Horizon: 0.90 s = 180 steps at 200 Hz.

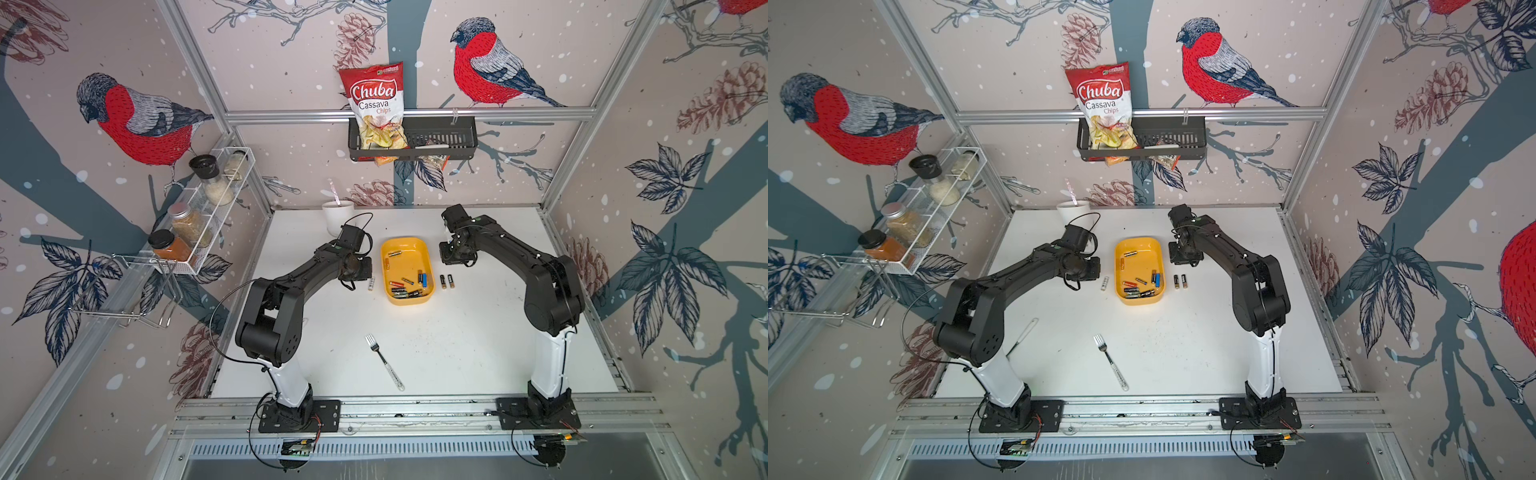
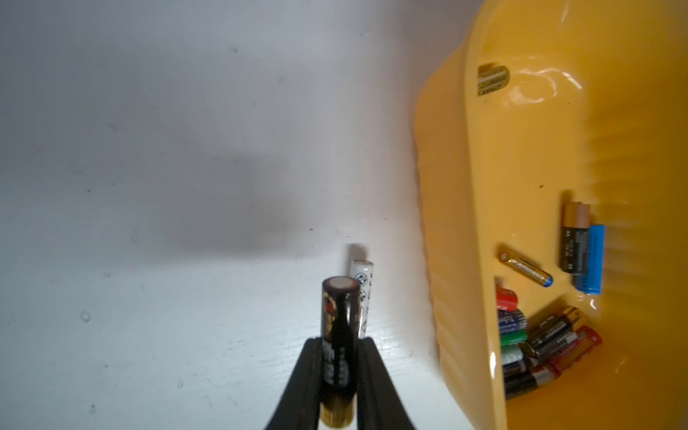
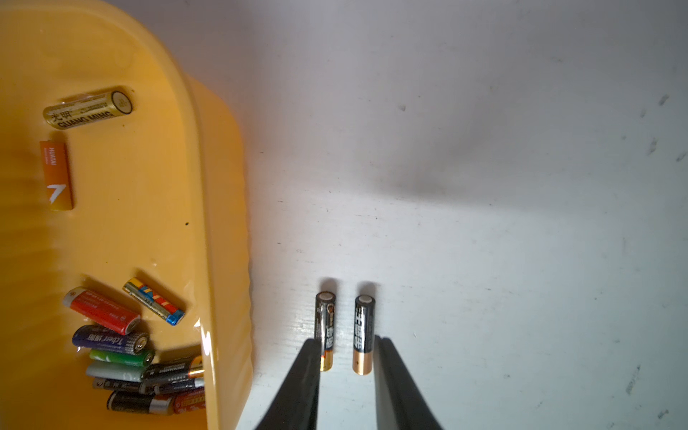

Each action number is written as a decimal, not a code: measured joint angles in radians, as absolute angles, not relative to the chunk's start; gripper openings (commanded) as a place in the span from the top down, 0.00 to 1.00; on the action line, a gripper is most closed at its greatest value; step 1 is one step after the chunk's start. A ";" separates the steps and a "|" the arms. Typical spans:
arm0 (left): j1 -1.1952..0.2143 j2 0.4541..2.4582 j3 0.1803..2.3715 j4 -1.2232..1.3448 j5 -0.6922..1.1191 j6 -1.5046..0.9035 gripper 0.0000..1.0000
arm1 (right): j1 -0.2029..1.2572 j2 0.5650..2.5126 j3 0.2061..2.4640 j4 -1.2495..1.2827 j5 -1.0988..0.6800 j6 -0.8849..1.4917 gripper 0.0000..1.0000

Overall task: Take the batteries out of the storage box
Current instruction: Place the battery at the center of the board.

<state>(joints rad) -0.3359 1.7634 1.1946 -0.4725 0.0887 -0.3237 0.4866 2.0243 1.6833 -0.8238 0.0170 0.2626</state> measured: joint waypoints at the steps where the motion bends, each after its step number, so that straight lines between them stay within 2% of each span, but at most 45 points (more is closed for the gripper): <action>1: -0.336 1.765 1.193 -0.472 0.087 -0.322 0.80 | 0.487 2.024 1.683 -0.824 0.017 0.263 0.69; 123: -0.336 1.867 1.158 -0.422 0.066 -0.279 0.80 | 0.488 2.026 1.683 -0.840 0.025 0.265 0.69; 180: -0.336 1.876 1.161 -0.402 0.056 -0.263 0.77 | 0.488 2.029 1.683 -0.841 0.025 0.265 0.69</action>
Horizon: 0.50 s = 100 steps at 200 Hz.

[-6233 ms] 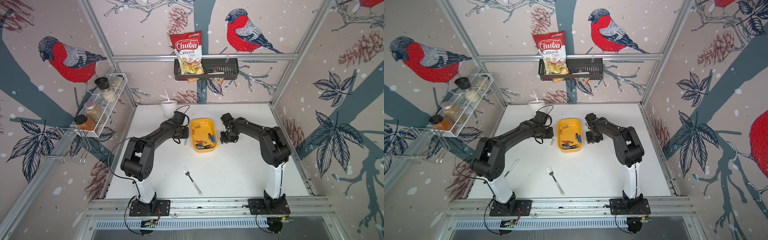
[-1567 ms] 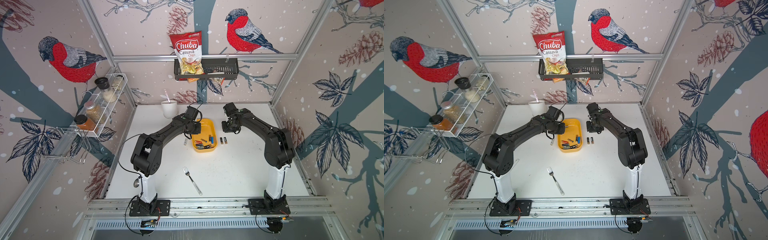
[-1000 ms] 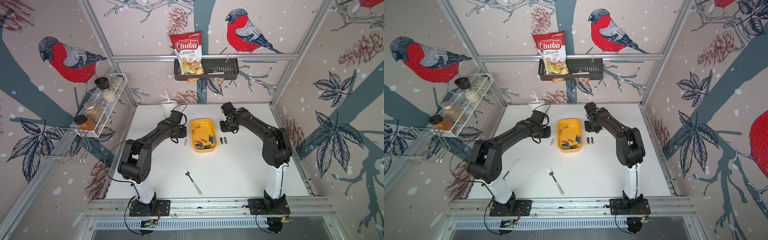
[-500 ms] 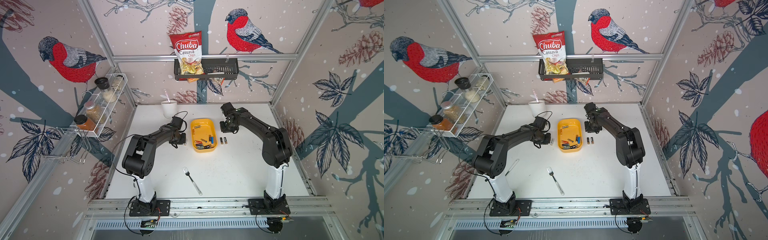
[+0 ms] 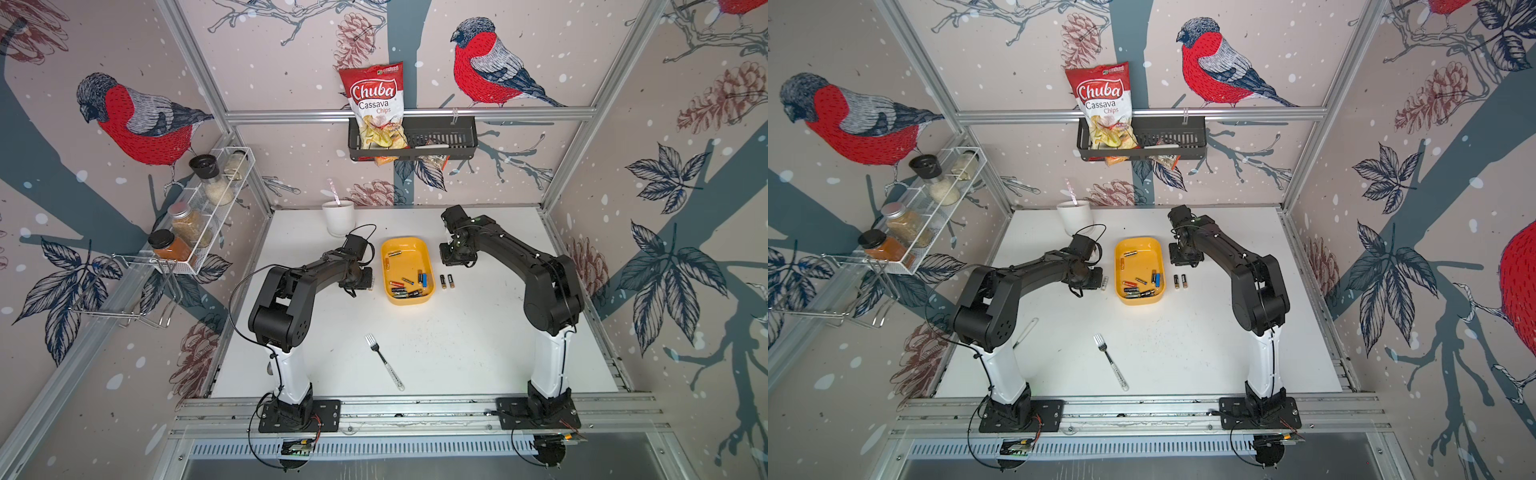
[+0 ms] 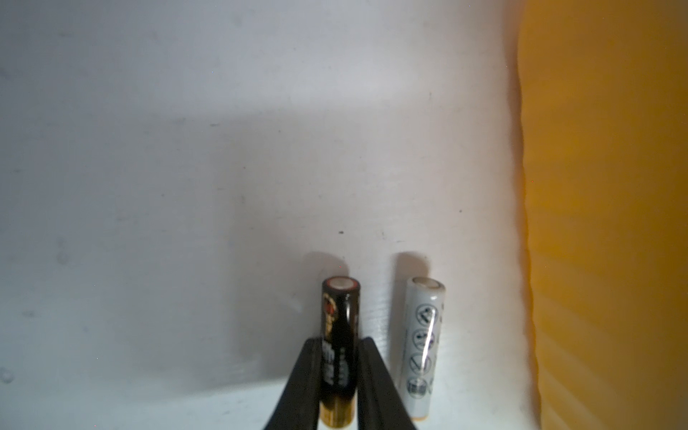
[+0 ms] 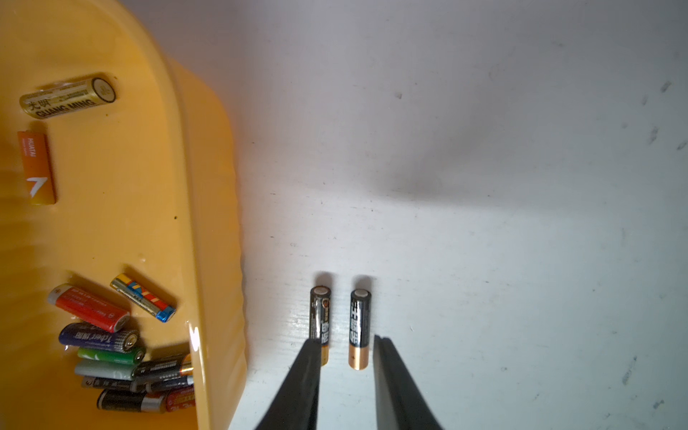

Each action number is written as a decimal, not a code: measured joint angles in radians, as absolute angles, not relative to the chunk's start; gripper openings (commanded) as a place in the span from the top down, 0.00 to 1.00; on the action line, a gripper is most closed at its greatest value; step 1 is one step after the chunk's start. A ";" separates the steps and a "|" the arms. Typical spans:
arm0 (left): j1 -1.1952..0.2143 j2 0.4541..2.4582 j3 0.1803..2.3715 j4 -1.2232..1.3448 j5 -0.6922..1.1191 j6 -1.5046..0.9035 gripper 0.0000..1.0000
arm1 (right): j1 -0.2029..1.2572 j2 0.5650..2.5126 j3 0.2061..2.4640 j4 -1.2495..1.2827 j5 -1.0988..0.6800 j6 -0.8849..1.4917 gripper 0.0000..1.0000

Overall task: Take the batteries out of the storage box
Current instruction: Place the battery at the center of the board.

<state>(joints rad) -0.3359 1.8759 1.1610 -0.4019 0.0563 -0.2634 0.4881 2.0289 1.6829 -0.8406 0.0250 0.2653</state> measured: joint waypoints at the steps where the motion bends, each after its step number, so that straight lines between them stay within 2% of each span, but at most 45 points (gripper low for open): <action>1: -0.336 1.876 1.161 -0.402 0.056 -0.263 0.77 | 0.488 2.029 1.683 -0.841 0.025 0.265 0.69; 100: -0.336 1.878 1.164 -0.396 0.060 -0.264 0.68 | 0.488 2.029 1.683 -0.841 0.025 0.265 0.68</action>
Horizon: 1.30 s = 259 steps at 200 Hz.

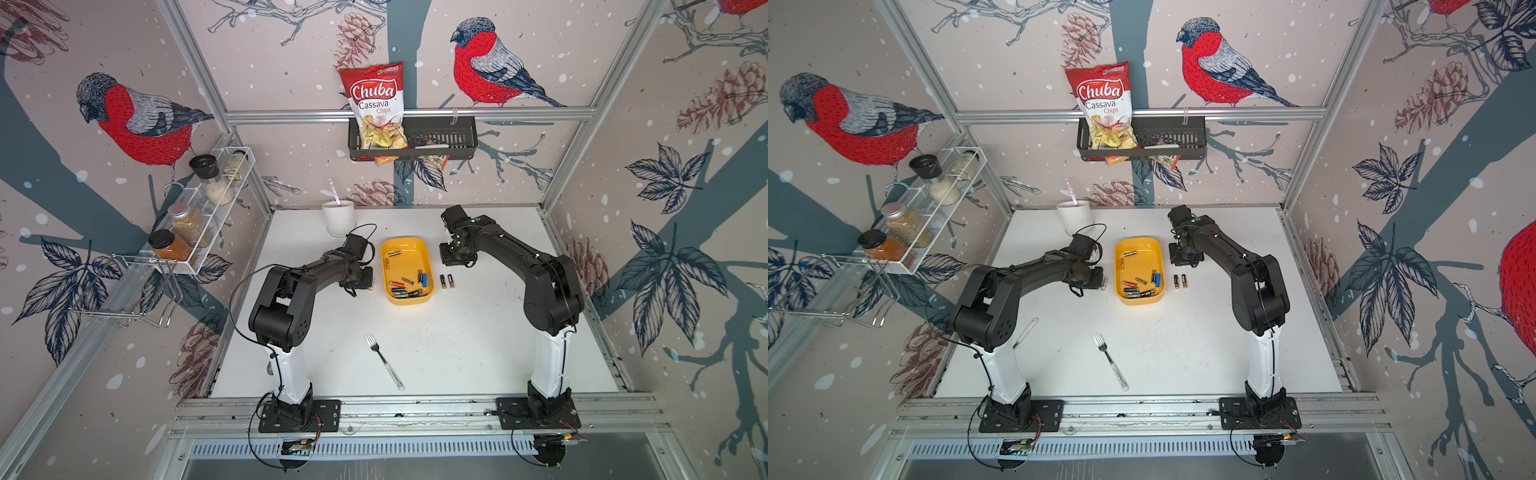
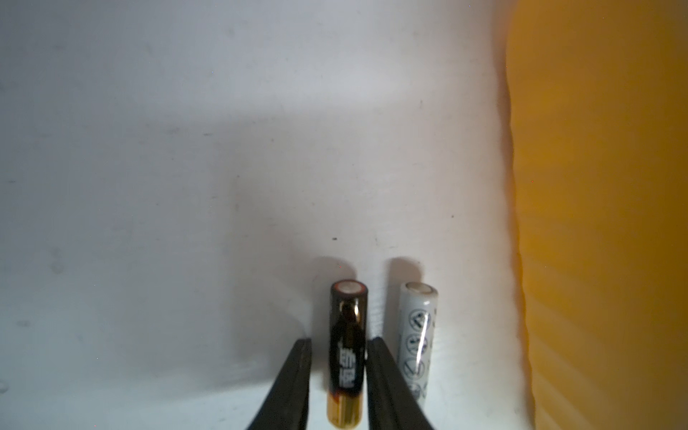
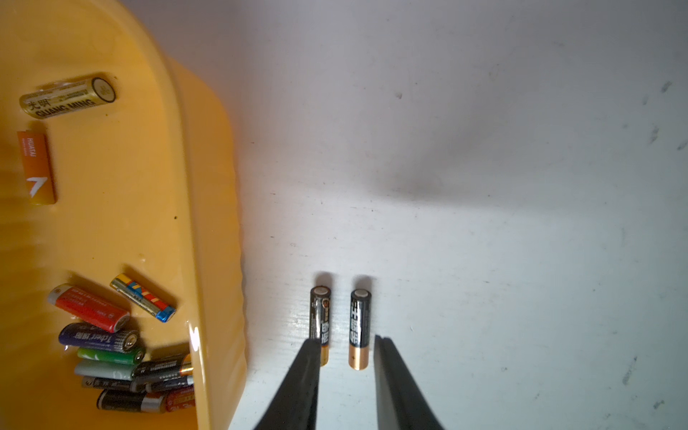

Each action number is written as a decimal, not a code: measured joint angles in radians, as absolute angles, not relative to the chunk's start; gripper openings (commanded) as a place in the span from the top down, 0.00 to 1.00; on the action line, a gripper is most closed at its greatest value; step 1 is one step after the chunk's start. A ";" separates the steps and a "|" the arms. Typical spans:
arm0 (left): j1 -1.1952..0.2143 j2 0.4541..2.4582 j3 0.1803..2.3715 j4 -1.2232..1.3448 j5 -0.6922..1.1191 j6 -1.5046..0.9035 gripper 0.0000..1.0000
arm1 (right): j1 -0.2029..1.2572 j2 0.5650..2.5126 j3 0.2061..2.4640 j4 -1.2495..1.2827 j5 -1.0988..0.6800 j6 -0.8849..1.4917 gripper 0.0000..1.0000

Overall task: Take the batteries out of the storage box
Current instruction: Place the battery at the center of the board.

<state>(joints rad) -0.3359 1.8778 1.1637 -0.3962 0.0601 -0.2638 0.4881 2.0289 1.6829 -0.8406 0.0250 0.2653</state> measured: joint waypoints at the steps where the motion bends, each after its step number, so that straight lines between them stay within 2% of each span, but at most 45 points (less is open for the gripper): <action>1: -0.336 1.878 1.164 -0.396 0.060 -0.264 0.68 | 0.488 2.029 1.683 -0.841 0.025 0.265 0.68; 147: -0.336 1.860 1.187 -0.414 0.056 -0.267 0.64 | 0.501 2.043 1.728 -0.855 0.046 0.265 0.68; 211: -0.336 1.833 1.216 -0.431 0.049 -0.275 0.63 | 0.585 2.058 1.871 -0.928 0.078 0.265 0.67; 259: -0.332 1.822 1.224 -0.441 0.049 -0.282 0.63 | 0.688 2.143 1.961 -0.948 0.071 0.265 0.67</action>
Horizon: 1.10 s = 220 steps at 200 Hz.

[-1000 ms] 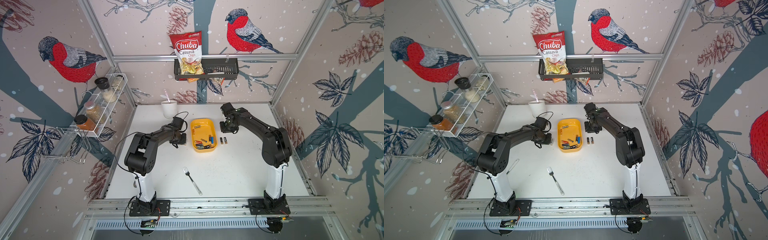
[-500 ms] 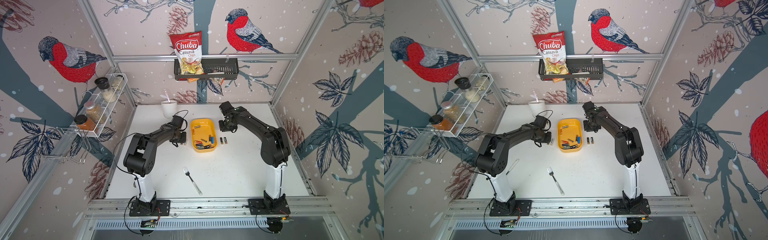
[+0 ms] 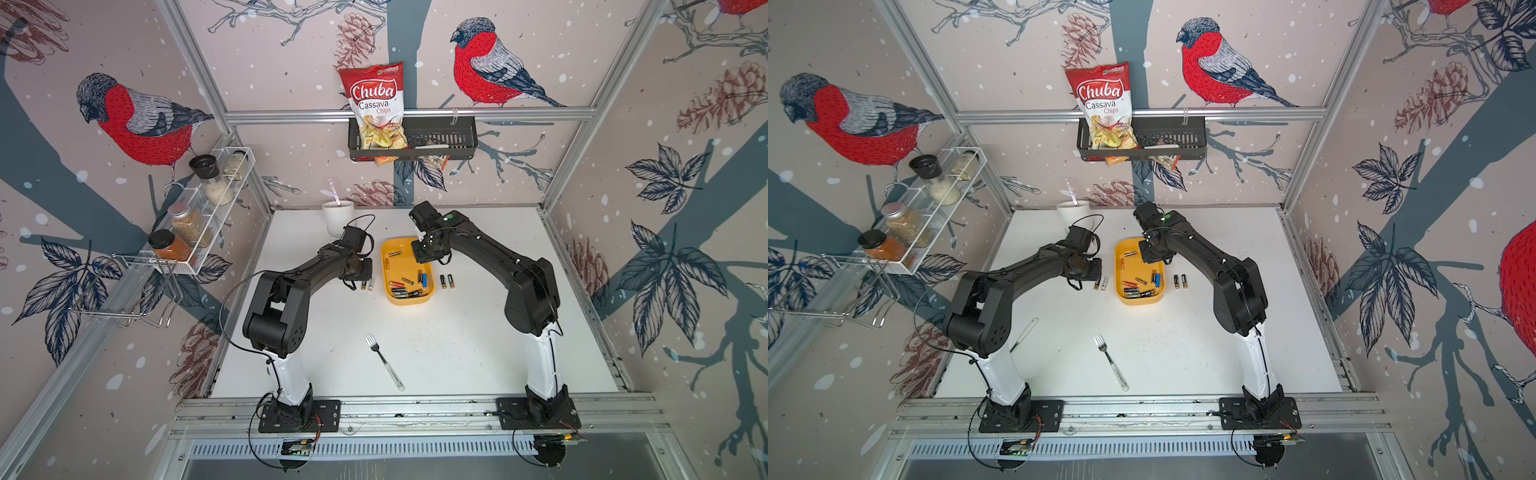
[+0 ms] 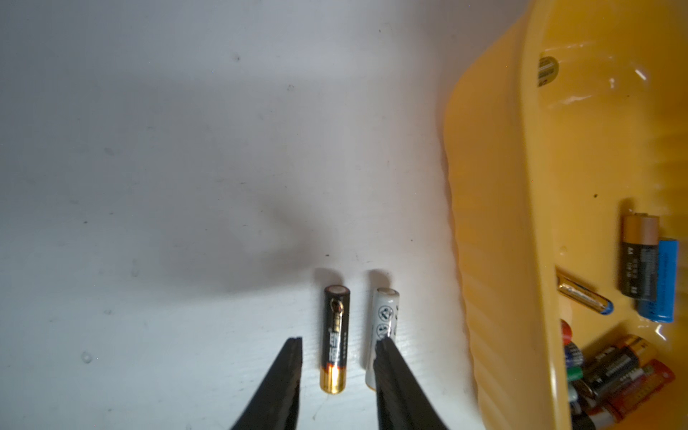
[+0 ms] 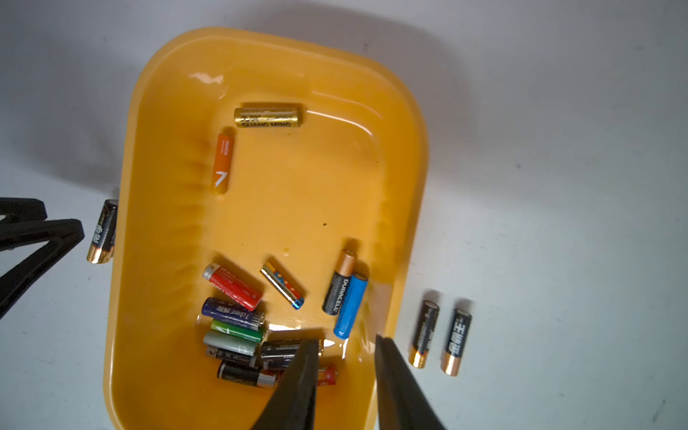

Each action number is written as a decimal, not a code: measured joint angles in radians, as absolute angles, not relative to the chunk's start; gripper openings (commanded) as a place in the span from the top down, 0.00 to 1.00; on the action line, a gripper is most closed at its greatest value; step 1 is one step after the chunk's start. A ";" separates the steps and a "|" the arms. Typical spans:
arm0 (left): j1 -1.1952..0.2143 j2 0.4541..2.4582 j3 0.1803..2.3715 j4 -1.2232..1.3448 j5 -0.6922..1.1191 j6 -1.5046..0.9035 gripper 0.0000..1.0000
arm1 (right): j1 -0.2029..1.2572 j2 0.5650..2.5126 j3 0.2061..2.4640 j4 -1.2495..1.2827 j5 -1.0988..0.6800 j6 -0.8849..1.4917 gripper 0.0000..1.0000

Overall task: Take the batteries out of the storage box
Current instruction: Place the battery at the center of the board, then pick up the battery from the storage box.

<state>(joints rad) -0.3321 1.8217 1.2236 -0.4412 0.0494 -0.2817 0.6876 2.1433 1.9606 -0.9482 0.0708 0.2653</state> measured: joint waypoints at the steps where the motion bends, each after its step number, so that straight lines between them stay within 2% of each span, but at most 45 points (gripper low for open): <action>1: -0.332 1.821 1.224 -0.441 0.049 -0.282 0.63 | 0.688 2.145 1.961 -0.948 0.070 0.265 0.67; 60: -0.332 1.815 1.211 -0.448 0.051 -0.286 0.62 | 0.749 2.239 1.960 -0.934 0.034 0.266 0.67; 162: -0.332 1.801 1.180 -0.448 0.052 -0.290 0.62 | 0.756 2.332 1.959 -0.892 -0.007 0.265 0.68; 220: -0.332 1.792 1.169 -0.447 0.053 -0.292 0.62 | 0.752 2.350 1.962 -0.887 -0.010 0.265 0.72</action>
